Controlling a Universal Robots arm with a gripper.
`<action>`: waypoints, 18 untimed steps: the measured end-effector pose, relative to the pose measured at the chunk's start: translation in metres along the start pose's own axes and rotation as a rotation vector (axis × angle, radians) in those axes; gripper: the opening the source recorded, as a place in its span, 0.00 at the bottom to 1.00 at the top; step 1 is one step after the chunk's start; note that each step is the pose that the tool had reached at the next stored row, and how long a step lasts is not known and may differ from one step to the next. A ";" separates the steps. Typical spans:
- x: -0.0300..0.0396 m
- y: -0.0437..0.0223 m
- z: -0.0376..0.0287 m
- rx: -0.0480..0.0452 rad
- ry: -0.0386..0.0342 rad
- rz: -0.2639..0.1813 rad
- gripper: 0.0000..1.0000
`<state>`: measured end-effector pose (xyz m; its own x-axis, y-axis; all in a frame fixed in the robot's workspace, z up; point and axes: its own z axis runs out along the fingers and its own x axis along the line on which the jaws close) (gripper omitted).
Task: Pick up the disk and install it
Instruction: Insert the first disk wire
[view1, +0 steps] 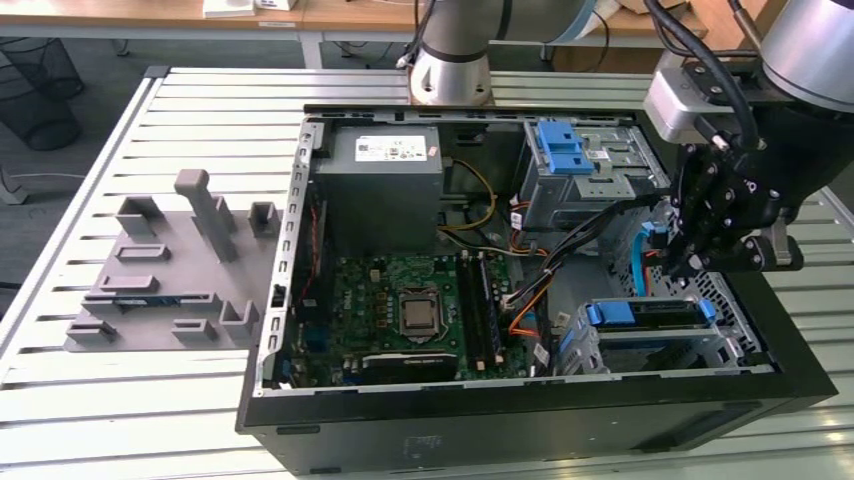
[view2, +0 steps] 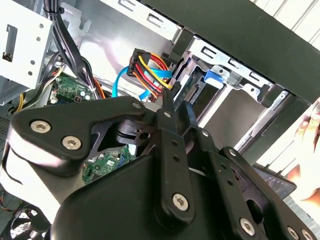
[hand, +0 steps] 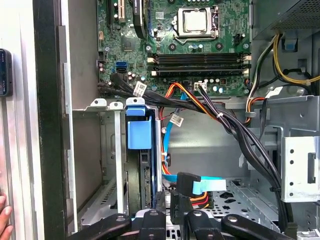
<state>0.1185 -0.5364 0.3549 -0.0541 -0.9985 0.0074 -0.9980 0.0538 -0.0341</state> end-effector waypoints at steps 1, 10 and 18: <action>0.0000 0.0000 0.0004 0.0003 -0.0002 0.000 0.25; 0.0000 0.0000 -0.0010 0.0024 -0.0025 0.000 0.25; -0.0002 0.0000 -0.0004 0.0024 -0.0026 0.000 0.25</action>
<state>0.1185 -0.5362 0.3553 -0.0541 -0.9985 0.0048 -0.9979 0.0539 -0.0365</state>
